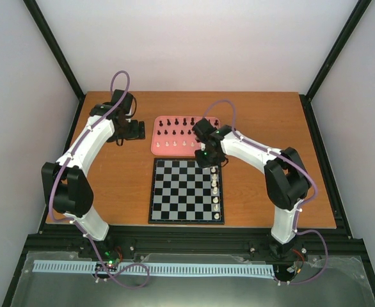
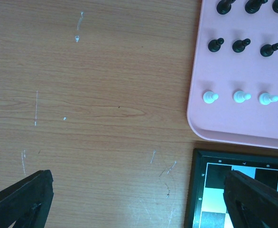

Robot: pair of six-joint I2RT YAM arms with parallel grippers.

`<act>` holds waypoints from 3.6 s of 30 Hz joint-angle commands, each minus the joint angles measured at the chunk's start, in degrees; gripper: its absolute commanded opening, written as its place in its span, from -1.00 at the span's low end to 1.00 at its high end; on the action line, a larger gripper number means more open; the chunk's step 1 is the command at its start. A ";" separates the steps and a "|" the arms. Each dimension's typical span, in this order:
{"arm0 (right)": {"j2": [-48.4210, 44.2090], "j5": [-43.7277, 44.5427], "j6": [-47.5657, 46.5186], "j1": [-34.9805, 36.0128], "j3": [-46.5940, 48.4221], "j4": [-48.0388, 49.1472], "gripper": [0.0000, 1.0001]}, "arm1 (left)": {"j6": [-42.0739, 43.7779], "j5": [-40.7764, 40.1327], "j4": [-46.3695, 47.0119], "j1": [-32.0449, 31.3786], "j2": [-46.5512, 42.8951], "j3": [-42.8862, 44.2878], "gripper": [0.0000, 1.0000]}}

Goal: Set up the chess pieces on the board
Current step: Place the chess piece on the chessboard, then pick up the chess piece from the storage box.

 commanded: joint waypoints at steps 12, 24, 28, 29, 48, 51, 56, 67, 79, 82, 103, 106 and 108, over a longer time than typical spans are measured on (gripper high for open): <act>3.43 1.26 -0.23 0.08 -0.43 4.47 -0.80 | 0.57 -0.29 -0.03 -0.27 -1.50 0.35 0.99; 6.44 2.42 -0.57 -1.65 2.43 4.25 -0.79 | 0.57 -0.14 0.12 -0.27 -0.30 1.01 0.99; 7.73 2.20 -0.89 -2.15 3.42 3.56 -0.79 | 0.62 -0.13 0.16 -0.26 -0.14 0.80 0.99; 7.82 1.98 -0.98 -2.24 3.39 3.58 -0.80 | 0.60 -0.14 0.21 -0.27 -0.04 0.78 1.00; 8.99 1.97 -0.89 -2.38 3.09 4.59 -0.73 | 0.58 0.47 0.22 -0.28 1.17 1.35 0.99; 8.84 2.43 -0.95 -2.40 3.05 4.67 -0.65 | 0.65 0.48 0.23 -0.27 1.11 1.30 0.99; 8.38 2.99 -1.07 -2.38 3.13 4.60 -0.51 | 0.71 0.31 0.18 -0.27 0.92 1.36 1.00; 4.45 4.34 -1.73 -2.38 8.53 1.07 -0.18 | 0.66 0.22 0.13 -0.27 0.42 1.08 1.00; 15.92 6.40 -2.26 -6.11 22.43 -3.18 -0.23 | 0.79 -0.22 -0.20 -0.25 0.08 1.28 0.99; 18.57 5.28 -2.32 -7.49 24.23 -3.48 -0.25 | 0.79 -0.49 -0.21 -0.27 0.21 1.29 1.00; 24.76 2.54 -2.62 -9.76 27.14 -2.99 -0.31 | 0.84 -0.39 -0.43 -0.27 1.27 1.82 0.99; 25.31 2.71 -2.72 -9.85 27.55 -3.06 -0.36 | 0.84 -0.47 -0.47 -0.27 1.46 1.90 0.99; 25.63 2.81 -2.77 -9.98 27.68 -2.98 -0.38 | 0.85 -0.49 -0.47 -0.25 1.52 1.91 0.99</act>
